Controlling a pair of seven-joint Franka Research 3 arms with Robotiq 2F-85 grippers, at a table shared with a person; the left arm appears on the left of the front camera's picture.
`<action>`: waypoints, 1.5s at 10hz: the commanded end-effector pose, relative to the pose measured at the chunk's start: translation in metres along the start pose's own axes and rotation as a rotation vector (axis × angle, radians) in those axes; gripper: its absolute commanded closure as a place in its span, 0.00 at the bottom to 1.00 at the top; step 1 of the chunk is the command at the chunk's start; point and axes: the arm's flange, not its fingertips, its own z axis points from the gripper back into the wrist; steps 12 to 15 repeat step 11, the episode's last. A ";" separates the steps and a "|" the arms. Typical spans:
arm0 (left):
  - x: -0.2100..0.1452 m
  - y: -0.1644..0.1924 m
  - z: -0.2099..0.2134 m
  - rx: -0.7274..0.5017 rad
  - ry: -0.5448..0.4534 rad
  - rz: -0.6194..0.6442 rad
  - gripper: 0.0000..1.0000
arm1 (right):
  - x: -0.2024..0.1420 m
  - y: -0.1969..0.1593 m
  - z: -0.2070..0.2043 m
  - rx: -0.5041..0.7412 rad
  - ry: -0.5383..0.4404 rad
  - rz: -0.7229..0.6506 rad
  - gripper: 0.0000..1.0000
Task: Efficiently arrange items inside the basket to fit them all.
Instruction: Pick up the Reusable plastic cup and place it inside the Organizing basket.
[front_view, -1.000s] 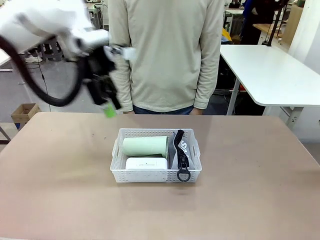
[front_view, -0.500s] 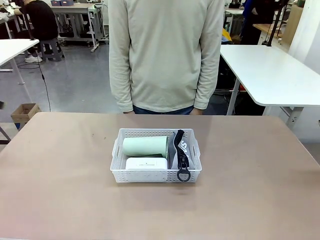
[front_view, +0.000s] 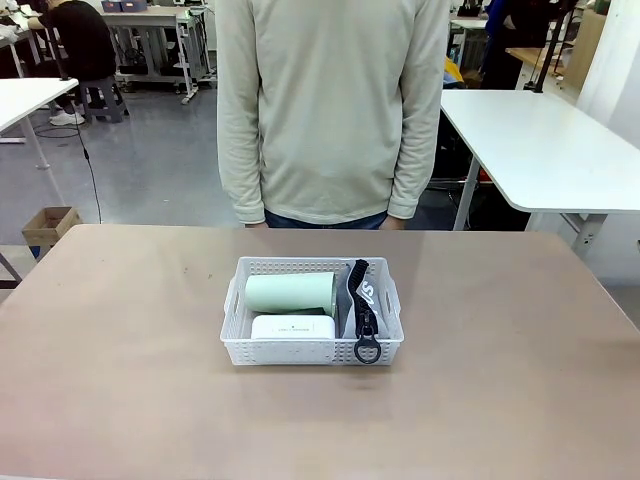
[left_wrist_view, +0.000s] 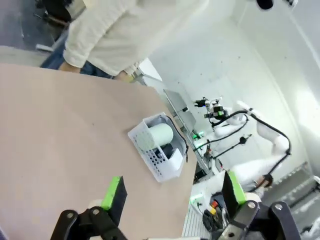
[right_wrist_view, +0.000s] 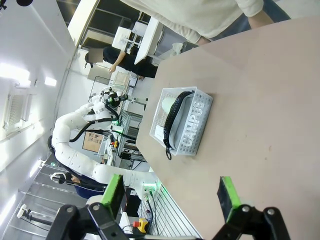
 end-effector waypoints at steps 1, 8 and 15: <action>0.004 -0.020 0.007 -0.016 0.081 -0.074 0.00 | 0.001 0.002 0.002 0.010 -0.005 0.014 0.00; 0.004 -0.020 0.007 -0.016 0.081 -0.074 0.00 | 0.001 0.002 0.002 0.010 -0.005 0.014 0.00; 0.004 -0.020 0.007 -0.016 0.081 -0.074 0.00 | 0.001 0.002 0.002 0.010 -0.005 0.014 0.00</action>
